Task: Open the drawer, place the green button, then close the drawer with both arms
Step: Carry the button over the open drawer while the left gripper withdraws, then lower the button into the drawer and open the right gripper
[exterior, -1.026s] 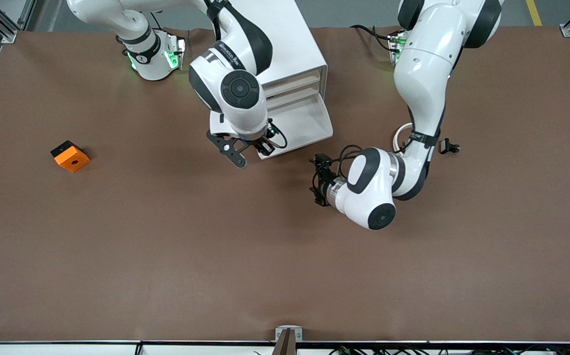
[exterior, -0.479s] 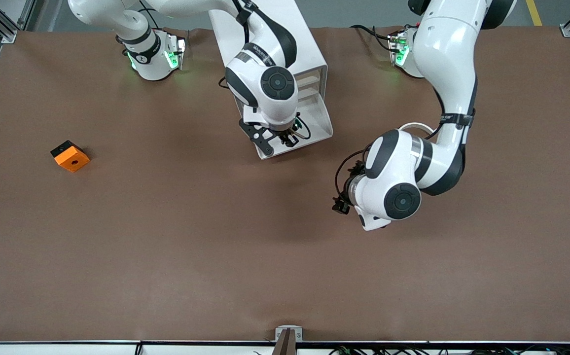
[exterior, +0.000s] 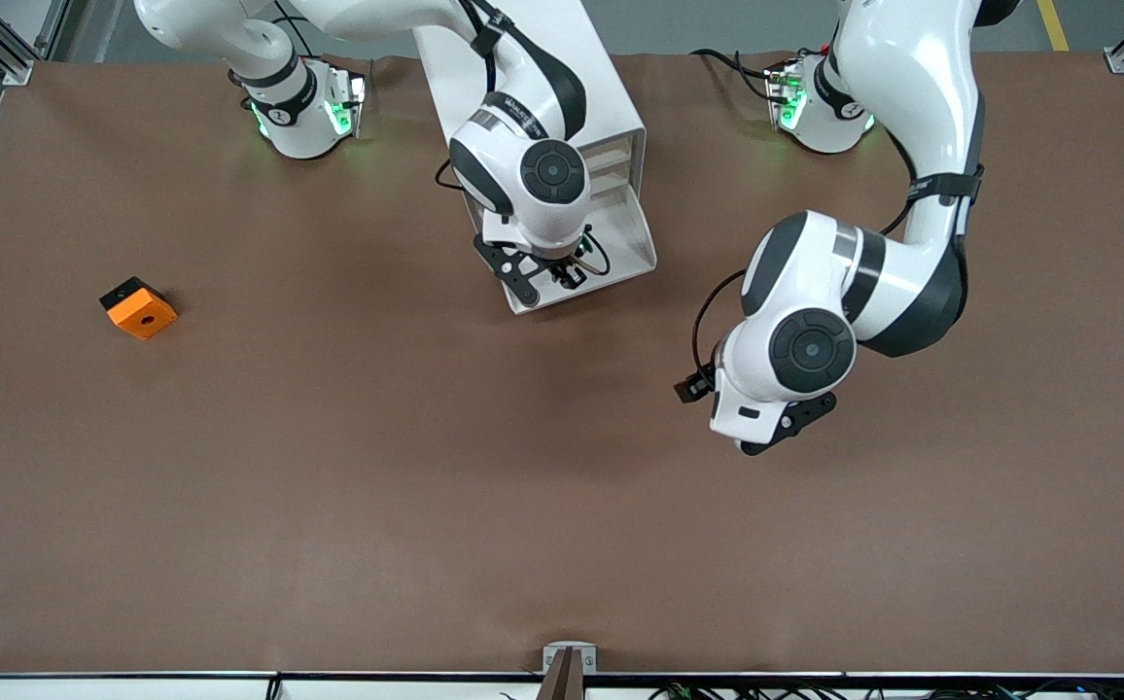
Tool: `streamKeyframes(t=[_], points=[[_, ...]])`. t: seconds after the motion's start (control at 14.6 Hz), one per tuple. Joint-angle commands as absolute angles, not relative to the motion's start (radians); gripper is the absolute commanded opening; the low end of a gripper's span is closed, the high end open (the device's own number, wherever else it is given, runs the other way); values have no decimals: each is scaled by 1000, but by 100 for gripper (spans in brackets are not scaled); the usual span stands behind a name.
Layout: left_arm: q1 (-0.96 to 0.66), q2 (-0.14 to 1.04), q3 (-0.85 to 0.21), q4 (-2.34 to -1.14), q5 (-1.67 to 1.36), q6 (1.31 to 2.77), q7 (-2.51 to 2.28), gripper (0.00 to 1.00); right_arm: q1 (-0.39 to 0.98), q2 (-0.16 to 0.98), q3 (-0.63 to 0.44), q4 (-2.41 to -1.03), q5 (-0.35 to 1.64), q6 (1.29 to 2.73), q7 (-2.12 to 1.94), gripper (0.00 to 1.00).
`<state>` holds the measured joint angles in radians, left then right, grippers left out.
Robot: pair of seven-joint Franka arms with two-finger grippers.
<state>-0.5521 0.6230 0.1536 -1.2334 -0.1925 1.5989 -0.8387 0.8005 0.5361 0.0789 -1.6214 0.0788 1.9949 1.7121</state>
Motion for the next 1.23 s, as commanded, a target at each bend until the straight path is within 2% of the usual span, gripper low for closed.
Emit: streamKeyframes(t=[0.0, 0.14, 0.21, 0.27, 0.34, 0.48, 0.96, 1.16], points=[[-557, 565, 158, -1296, -169, 1603, -712, 100, 837, 587, 69, -1620, 87, 2037, 1761, 22], [-555, 551, 158, -1307, -140, 1603, -645, 100, 836, 594, 69, -1620, 87, 2048, 1761, 26], [-555, 551, 158, -1308, -130, 1608, -600, 100, 835, 594, 69, -1618, 87, 2042, 1761, 35], [-554, 551, 158, -1307, -130, 1614, -533, 100, 827, 591, 69, -1617, 89, 2034, 1761, 76], [-539, 552, 158, -1310, -140, 1618, -502, 100, 822, 586, 69, -1615, 90, 2034, 1759, 100], [-532, 552, 153, -1324, -144, 1635, -502, 100, 821, 546, 68, -1600, 92, 1993, 1755, 100], [-546, 561, 61, -1495, -152, 1883, -495, 100, 691, 410, 71, -1356, 100, 1588, 1729, 100], [-558, 600, 25, -1528, -152, 1943, -502, 100, 614, 327, 69, -1339, 100, 1481, 1567, 100]])
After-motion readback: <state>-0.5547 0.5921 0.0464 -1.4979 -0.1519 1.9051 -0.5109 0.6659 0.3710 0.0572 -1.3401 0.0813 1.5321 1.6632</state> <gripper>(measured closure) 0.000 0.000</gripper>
